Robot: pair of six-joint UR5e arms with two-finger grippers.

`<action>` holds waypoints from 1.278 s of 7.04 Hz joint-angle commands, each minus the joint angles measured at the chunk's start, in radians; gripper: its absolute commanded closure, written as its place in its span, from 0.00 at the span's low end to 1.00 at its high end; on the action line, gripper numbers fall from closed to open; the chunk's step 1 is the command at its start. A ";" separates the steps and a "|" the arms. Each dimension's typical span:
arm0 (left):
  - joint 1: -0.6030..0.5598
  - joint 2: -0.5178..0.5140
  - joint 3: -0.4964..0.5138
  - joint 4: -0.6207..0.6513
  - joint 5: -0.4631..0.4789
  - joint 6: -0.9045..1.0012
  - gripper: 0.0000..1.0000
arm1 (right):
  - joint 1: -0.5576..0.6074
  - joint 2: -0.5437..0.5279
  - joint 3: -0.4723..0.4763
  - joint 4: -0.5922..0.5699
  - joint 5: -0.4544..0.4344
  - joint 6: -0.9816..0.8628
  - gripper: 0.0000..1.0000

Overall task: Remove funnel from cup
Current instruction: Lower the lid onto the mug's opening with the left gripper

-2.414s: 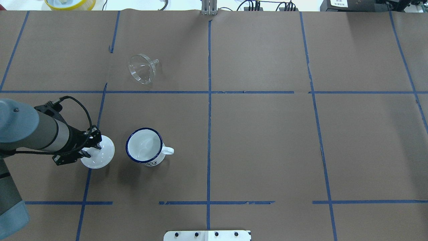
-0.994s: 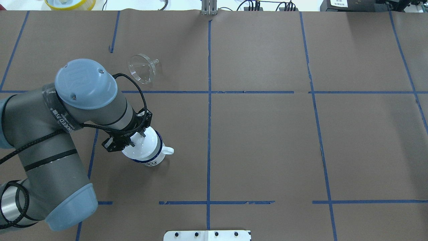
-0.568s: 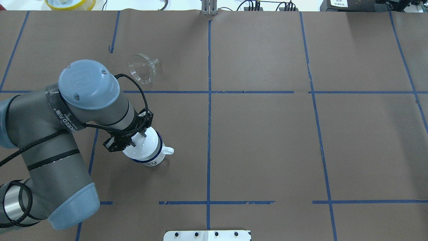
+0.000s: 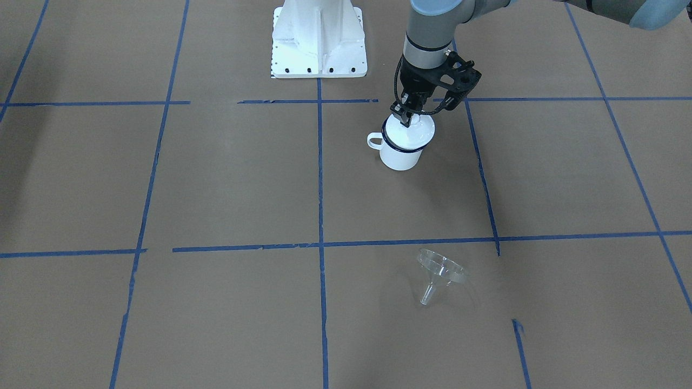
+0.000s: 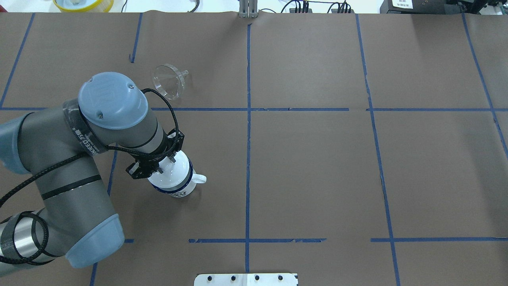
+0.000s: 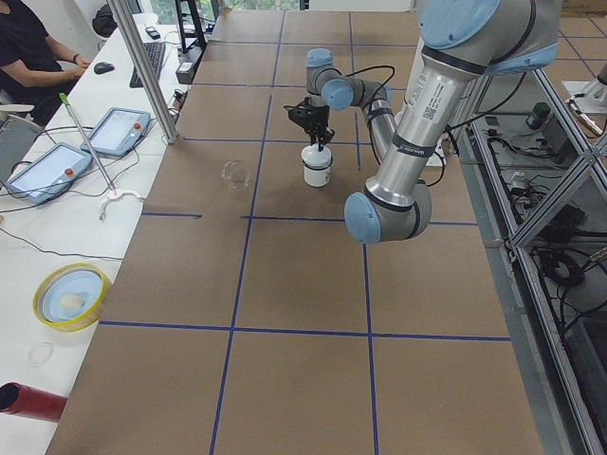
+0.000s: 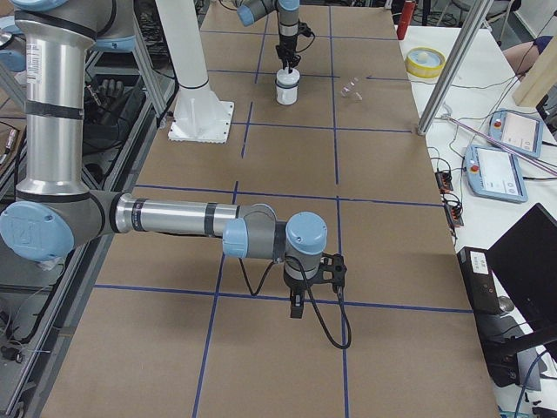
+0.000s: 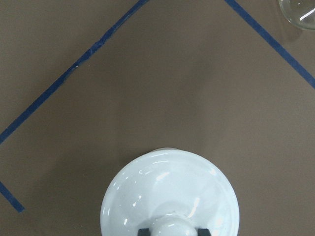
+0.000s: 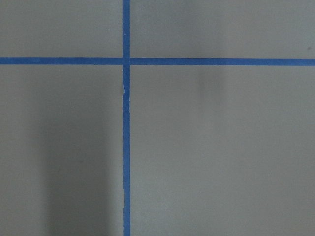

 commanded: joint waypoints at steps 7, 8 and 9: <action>0.002 0.003 0.009 -0.015 0.000 0.005 0.44 | 0.000 0.000 0.000 0.000 0.000 0.000 0.00; 0.002 0.005 0.009 -0.015 0.002 0.006 0.36 | 0.000 0.000 0.000 0.000 0.000 0.000 0.00; 0.002 0.005 0.009 -0.015 0.000 0.008 0.32 | 0.000 0.000 -0.001 0.000 0.000 0.000 0.00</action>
